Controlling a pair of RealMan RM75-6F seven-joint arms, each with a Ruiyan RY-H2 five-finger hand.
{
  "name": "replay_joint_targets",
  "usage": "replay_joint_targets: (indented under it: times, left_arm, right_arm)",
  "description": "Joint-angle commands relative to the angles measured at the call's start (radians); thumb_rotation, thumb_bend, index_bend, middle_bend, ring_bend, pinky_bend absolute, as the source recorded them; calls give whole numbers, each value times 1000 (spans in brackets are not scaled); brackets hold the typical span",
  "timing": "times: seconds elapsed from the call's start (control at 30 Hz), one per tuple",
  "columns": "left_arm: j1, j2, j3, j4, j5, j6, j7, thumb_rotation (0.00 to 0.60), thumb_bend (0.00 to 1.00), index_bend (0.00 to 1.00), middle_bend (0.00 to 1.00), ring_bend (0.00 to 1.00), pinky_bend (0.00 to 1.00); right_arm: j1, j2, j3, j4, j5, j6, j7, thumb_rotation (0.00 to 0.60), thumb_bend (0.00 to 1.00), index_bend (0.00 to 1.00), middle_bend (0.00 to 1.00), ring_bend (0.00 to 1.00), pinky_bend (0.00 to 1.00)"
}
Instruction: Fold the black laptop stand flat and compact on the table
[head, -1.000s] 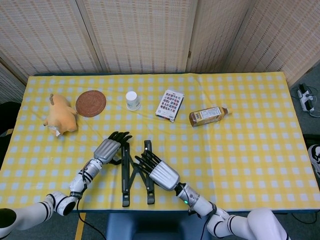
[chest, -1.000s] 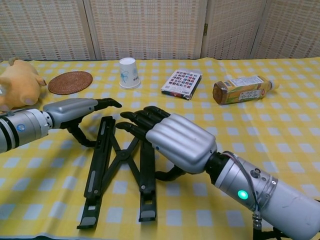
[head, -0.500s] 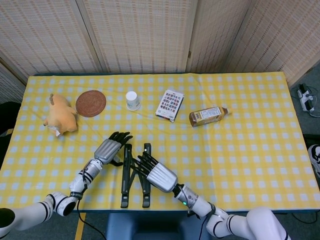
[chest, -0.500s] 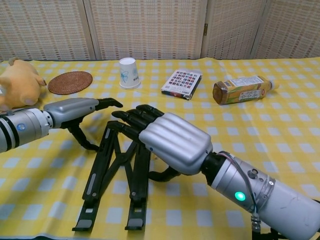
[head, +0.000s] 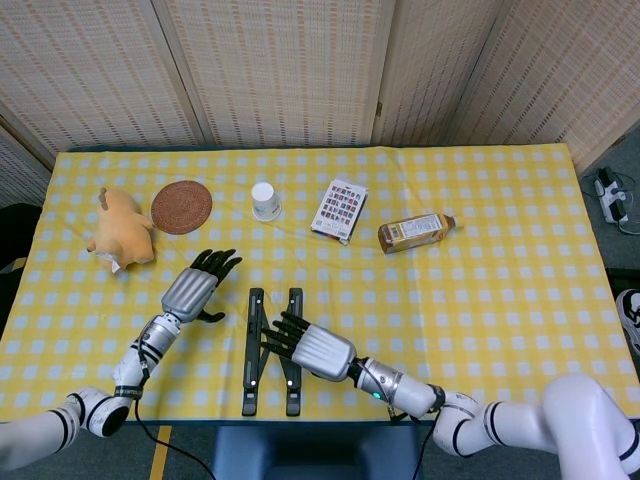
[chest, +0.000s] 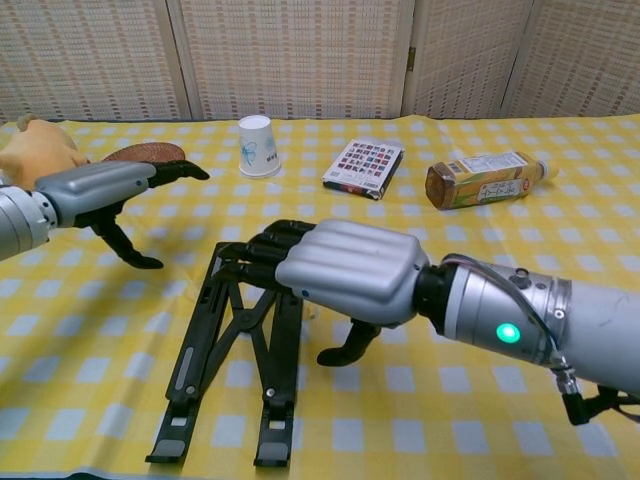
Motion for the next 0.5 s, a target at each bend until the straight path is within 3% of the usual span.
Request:
replay_joint_targets:
  times: [0.03,0.2,0.5]
  left_arm:
    - [10,20,-4,-19,-8,9,1,600,205,1,39,0,0]
    - [22,45,-11,-36,-21,16,-11,600,205,0,39,0,0]
    - [38,61,-13,-29,-27,25,-44,600,205,0,32,0,0]
  right_arm:
    - [132,145,79,-173,143,-237,-141,600,249,0,0,0,0]
    - [203,154,100,-174,227,-344,-242,600,249,0,0,0,0]
    - [282,86,81,-123,292,-401,-321,600,249,0,0,0,0]
